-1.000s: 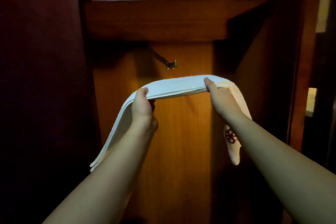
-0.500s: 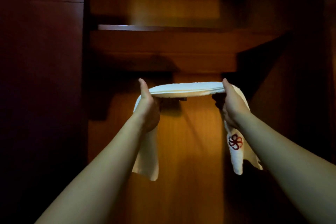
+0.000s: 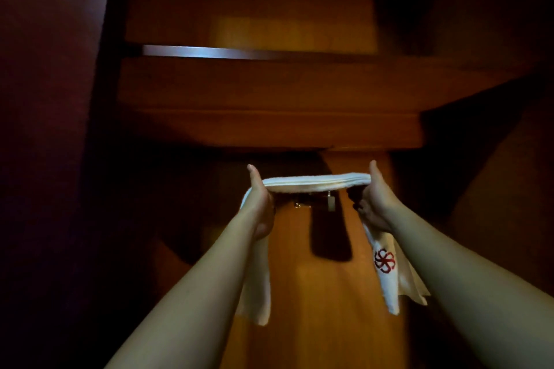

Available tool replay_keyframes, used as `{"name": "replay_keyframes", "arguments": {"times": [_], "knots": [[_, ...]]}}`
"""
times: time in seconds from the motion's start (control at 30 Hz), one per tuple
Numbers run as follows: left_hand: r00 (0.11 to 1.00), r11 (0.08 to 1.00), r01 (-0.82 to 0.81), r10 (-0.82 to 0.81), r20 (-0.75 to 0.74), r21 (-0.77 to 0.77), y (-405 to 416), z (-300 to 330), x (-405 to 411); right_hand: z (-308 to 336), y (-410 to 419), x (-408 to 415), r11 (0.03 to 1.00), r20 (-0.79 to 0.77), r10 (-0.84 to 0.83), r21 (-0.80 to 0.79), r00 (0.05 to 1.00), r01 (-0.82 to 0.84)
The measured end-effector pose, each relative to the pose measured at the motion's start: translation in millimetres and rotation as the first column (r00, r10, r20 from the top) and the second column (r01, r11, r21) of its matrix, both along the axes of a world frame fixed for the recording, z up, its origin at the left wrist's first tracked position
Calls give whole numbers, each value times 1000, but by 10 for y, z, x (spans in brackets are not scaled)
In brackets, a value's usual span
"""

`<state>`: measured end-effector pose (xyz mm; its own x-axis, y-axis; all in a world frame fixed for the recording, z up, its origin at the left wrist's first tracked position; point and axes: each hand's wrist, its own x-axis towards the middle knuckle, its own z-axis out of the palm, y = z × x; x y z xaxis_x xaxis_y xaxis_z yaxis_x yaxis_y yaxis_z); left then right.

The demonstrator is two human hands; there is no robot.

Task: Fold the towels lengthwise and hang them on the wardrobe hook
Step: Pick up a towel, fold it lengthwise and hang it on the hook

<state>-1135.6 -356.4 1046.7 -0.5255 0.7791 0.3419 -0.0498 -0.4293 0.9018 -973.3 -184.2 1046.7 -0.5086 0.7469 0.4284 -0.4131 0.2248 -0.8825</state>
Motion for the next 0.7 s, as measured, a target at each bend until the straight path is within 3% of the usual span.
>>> {"name": "replay_keyframes", "arguments": {"times": [0.17, 0.3, 0.53, 0.7], "knots": [[996, 997, -66, 63, -66, -44, 294, 164, -214, 119, 252, -266, 1000, -10, -2, -23, 1000, 2], [989, 989, -145, 145, 3, -36, 415, 218, -309, 157, 430, -419, 999, 0, 5, -51, 1000, -5], [998, 997, -57, 58, 9, -43, 564, -312, -431, -317, 614, -569, 987, 68, 69, -151, 995, -58], [985, 988, -148, 150, 81, -32, 632, -659, -350, -607, 588, -642, 984, 83, 12, -176, 996, 2]]}}
